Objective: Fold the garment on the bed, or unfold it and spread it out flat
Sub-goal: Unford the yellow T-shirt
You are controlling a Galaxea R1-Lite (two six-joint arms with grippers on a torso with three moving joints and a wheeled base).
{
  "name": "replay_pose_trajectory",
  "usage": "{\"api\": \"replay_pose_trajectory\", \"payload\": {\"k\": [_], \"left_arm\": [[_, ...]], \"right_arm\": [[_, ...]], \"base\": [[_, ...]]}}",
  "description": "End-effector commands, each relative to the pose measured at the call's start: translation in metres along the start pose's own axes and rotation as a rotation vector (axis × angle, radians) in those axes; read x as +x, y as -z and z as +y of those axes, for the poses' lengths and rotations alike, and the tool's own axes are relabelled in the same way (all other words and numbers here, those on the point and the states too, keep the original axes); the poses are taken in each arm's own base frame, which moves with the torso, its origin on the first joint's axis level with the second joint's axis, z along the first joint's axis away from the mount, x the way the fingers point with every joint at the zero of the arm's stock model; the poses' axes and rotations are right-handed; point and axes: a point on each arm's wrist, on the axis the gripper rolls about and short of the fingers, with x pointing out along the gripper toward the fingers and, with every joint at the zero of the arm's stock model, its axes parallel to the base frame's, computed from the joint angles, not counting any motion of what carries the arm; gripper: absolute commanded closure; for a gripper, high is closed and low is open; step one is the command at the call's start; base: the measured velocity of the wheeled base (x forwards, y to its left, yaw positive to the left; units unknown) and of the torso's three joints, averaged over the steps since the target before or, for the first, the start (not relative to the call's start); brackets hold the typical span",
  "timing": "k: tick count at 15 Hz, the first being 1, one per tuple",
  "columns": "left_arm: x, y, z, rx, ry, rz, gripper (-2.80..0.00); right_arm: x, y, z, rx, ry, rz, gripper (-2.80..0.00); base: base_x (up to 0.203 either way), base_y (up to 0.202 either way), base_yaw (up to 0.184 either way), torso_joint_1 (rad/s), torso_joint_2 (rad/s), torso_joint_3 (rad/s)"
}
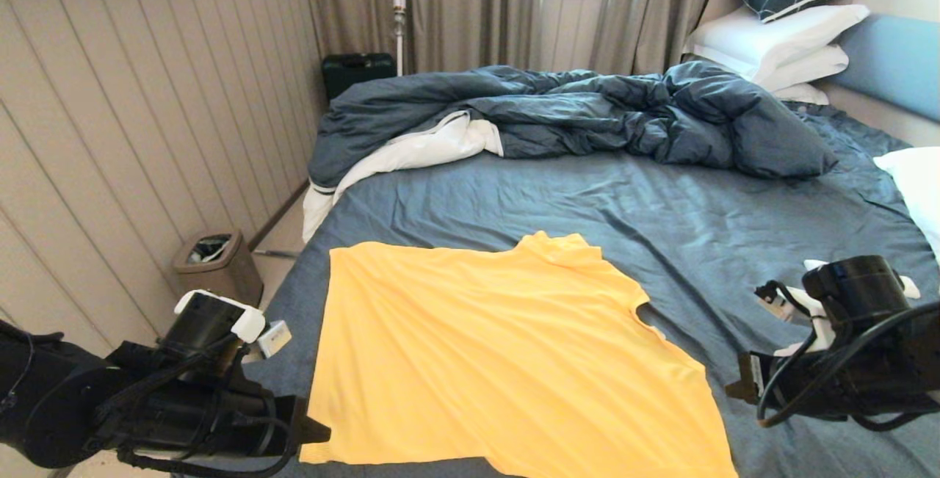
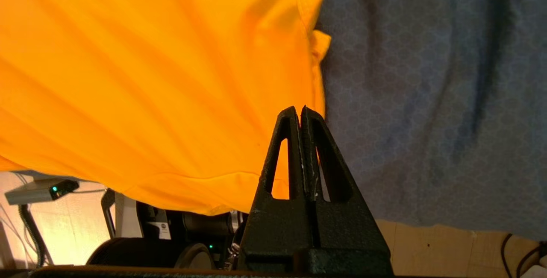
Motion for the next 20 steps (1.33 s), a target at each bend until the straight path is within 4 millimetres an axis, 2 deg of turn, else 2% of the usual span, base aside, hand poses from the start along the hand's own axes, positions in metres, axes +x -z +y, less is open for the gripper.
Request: {"api": "replay_pose_trajectory", "payload": {"k": [1, 4, 10, 18, 19, 20], "left_arm": [[0.003, -0.001, 0.004, -0.008, -0.017, -0.045, -2.8], [0.012, -0.002, 0.008, -0.009, -0.023, -0.092, -2.8], [0.068, -0.004, 0.027, -0.032, -0.081, -0.097, -2.8], [0.073, -0.005, 0.014, 0.012, -0.05, -0.116, -2.8], [0.072, -0.006, 0.012, 0.019, -0.053, -0.124, 0.0], [0.073, -0.007, 0.008, 0.03, -0.052, -0.13, 0.0]], "right_arm": [[-0.002, -0.002, -0.007, 0.027, 0.014, -0.011, 0.0], [-0.011, -0.01, -0.018, 0.066, 0.036, -0.065, 0.0], [-0.02, -0.021, -0.017, 0.084, 0.043, -0.119, 0.0], [-0.017, -0.026, -0.018, 0.079, 0.043, -0.129, 0.0], [-0.018, -0.027, -0.018, 0.078, 0.043, -0.132, 0.0], [-0.017, -0.028, -0.018, 0.078, 0.043, -0.134, 0.0]], "base": [[0.0, 0.0, 0.0, 0.0, 0.0, 0.0], [0.0, 0.0, 0.0, 0.0, 0.0, 0.0], [0.0, 0.0, 0.0, 0.0, 0.0, 0.0], [0.0, 0.0, 0.0, 0.0, 0.0, 0.0], [0.0, 0.0, 0.0, 0.0, 0.0, 0.0], [0.0, 0.0, 0.0, 0.0, 0.0, 0.0]]}}
